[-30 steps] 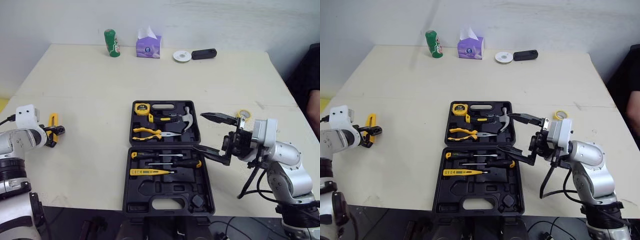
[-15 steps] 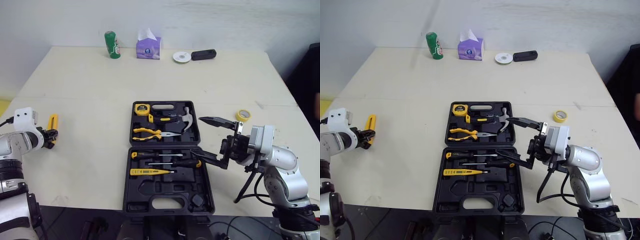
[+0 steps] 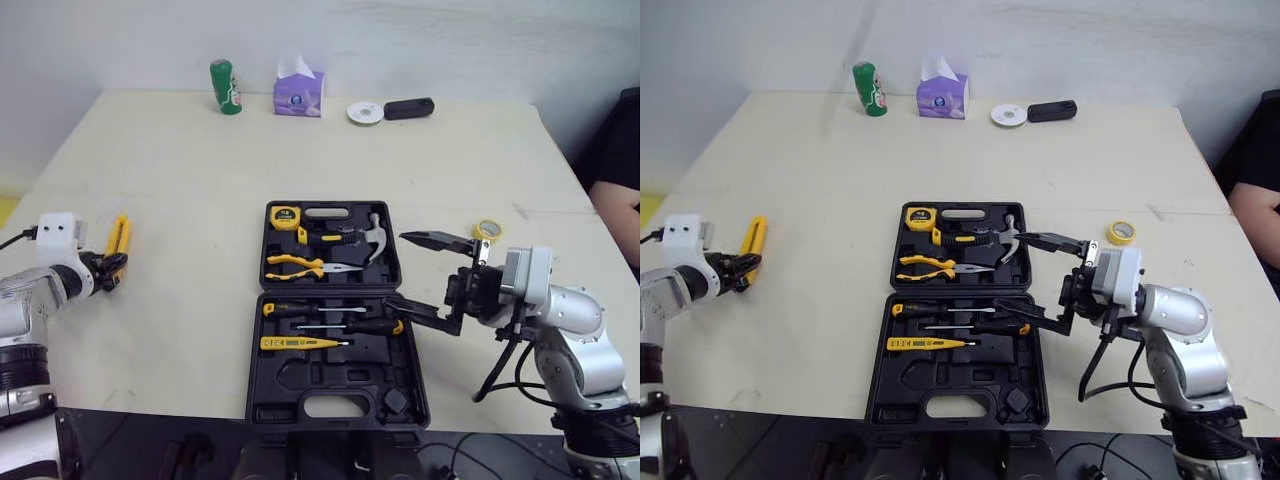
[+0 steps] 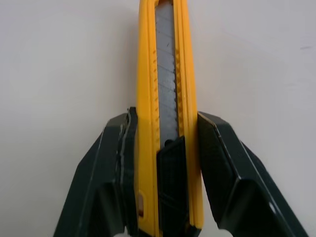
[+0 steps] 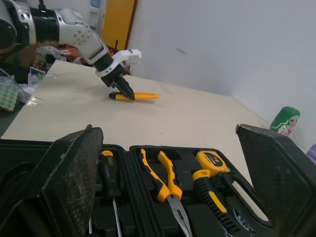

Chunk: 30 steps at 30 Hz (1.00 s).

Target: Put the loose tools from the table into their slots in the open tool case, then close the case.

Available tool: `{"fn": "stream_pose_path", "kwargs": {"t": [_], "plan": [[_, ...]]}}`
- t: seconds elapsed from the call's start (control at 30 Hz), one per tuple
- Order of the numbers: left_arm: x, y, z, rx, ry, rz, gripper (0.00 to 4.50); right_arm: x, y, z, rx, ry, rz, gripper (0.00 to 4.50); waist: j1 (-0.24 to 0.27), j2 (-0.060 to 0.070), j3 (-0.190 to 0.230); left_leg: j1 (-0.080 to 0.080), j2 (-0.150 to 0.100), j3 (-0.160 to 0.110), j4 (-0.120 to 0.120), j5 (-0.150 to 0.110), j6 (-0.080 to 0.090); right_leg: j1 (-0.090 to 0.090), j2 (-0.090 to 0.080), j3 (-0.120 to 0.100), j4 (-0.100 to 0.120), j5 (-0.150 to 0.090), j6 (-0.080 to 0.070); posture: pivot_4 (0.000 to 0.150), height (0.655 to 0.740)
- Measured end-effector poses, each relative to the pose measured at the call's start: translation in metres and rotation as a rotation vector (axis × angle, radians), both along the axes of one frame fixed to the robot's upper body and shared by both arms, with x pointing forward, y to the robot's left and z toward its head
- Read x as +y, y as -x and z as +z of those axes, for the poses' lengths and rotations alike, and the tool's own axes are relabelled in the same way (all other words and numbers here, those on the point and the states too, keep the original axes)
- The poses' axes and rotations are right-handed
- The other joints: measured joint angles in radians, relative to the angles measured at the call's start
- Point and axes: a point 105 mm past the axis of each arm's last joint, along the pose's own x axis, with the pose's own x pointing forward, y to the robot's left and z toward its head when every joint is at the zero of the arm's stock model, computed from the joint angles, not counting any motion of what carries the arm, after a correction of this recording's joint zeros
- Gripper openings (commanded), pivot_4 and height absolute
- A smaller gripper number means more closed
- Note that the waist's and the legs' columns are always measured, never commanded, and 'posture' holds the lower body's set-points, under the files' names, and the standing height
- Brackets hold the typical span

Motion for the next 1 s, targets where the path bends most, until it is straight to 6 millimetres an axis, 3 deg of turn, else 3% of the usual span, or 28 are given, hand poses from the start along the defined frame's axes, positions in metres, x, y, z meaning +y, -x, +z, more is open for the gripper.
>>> {"fn": "stream_pose_path", "kwargs": {"t": [0.13, 0.2, 0.3, 0.63, 0.73, 0.9, 1.0], "plan": [[-0.043, 0.003, 0.037, -0.161, -0.019, -0.263, 1.28, -0.007, 0.0, 0.003, -0.006, 0.012, -0.013, 4.5, -0.002, 0.0, 0.0, -0.01, 0.0, 0.0, 0.006, 0.003, 0.006, -0.008, 0.0, 0.0, 0.001, 0.0, 0.0, 0.15, 0.74], [-0.08, 0.018, 0.054, -0.239, -0.052, -0.515, 1.28, -0.01, 0.001, -0.002, 0.021, 0.016, -0.025, 4.5, -0.002, 0.0, 0.0, -0.011, 0.0, 0.0, 0.006, 0.003, 0.007, -0.008, 0.0, -0.001, 0.002, 0.0, 0.0, 0.15, 0.74], [-0.113, 0.033, 0.062, -0.261, -0.106, -0.745, 1.28, -0.016, 0.005, -0.011, 0.055, 0.031, -0.036, 4.5, -0.002, 0.0, 0.0, -0.011, 0.0, 0.001, 0.007, 0.003, 0.007, -0.008, 0.001, -0.001, 0.0, 0.0, 0.0, 0.15, 0.74], [-0.198, 0.064, 0.046, -0.169, -0.194, -1.208, 1.28, -0.048, 0.019, -0.034, 0.132, 0.099, -0.123, 4.5, 0.0, 0.0, 0.001, -0.011, 0.0, 0.001, 0.008, 0.004, 0.008, -0.008, 0.001, 0.0, 0.0, 0.0, 0.001, 0.15, 0.74], [-0.229, 0.09, 0.041, -0.11, -0.156, -1.371, 1.28, -0.052, 0.027, -0.038, 0.166, 0.128, -0.135, 4.5, -0.001, 0.0, 0.001, -0.011, 0.0, 0.001, 0.009, 0.004, 0.009, -0.007, 0.001, 0.001, 0.001, 0.0, 0.001, 0.15, 0.74], [-0.256, 0.11, 0.032, -0.063, -0.155, -1.501, 1.28, -0.053, 0.037, -0.037, 0.182, 0.162, -0.125, 4.5, 0.003, 0.001, 0.001, -0.009, 0.0, 0.0, 0.01, 0.005, 0.009, -0.006, 0.001, 0.001, 0.0, 0.0, 0.001, 0.15, 0.74], [-0.274, 0.123, 0.01, 0.006, -0.174, -1.587, 1.28, -0.054, 0.042, -0.04, 0.207, 0.186, -0.121, 4.5, 0.01, 0.001, 0.001, -0.01, 0.0, 0.0, 0.01, 0.005, 0.009, -0.006, 0.001, 0.001, 0.0, 0.0, 0.001, 0.15, 0.74]]}}
